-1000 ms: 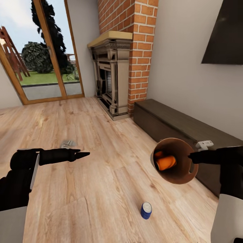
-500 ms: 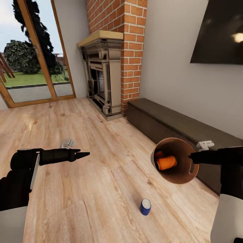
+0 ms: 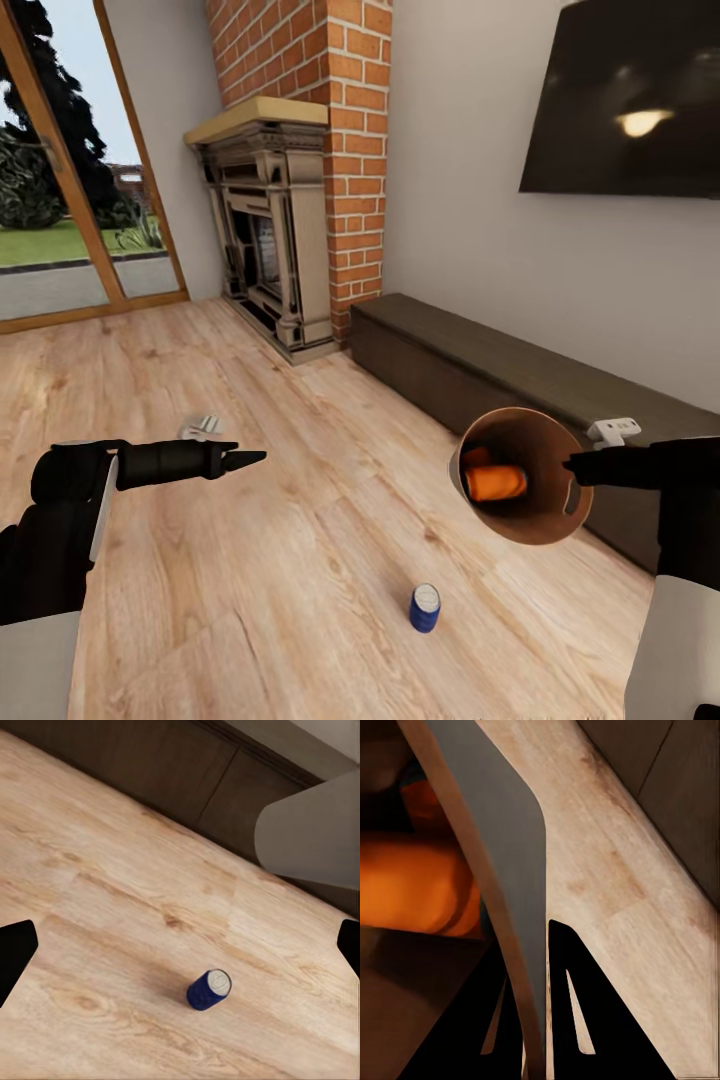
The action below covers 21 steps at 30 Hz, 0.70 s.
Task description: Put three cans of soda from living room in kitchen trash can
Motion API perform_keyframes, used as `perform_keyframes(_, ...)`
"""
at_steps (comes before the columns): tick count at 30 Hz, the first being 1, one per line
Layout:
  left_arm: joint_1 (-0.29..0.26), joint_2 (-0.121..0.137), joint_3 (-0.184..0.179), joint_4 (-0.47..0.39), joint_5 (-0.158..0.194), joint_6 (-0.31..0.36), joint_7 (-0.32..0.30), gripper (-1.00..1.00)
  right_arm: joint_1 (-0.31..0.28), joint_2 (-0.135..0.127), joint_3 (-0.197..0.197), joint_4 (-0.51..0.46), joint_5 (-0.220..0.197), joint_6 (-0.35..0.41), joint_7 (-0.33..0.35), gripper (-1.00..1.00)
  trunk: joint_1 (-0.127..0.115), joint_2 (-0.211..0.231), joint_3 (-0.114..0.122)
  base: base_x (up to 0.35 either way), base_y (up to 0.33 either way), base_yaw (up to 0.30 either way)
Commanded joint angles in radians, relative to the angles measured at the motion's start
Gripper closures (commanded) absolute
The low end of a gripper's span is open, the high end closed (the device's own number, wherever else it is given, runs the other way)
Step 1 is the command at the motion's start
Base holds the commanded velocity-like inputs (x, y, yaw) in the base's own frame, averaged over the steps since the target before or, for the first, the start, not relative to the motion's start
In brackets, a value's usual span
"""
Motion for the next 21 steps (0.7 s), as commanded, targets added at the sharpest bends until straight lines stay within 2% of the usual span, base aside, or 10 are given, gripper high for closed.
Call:
perform_keyframes(1, 0.0, 0.0, 0.0, 0.0, 0.0, 0.0, 0.0, -1.0, 0.0, 0.0, 0.0, 0.0, -0.004, 0.007, 0.006, 1.0, 0.0, 0.0, 0.001, 0.0, 0.033, -0.221)
perform_keyframes(21, 0.0, 0.0, 0.0, 0.0, 0.0, 0.0, -0.001, -1.0, 0.0, 0.0, -0.003, 0.0, -0.004, 0.007, 0.007, 1.0, 0.0, 0.0, 0.022, 0.0, 0.003, -0.22)
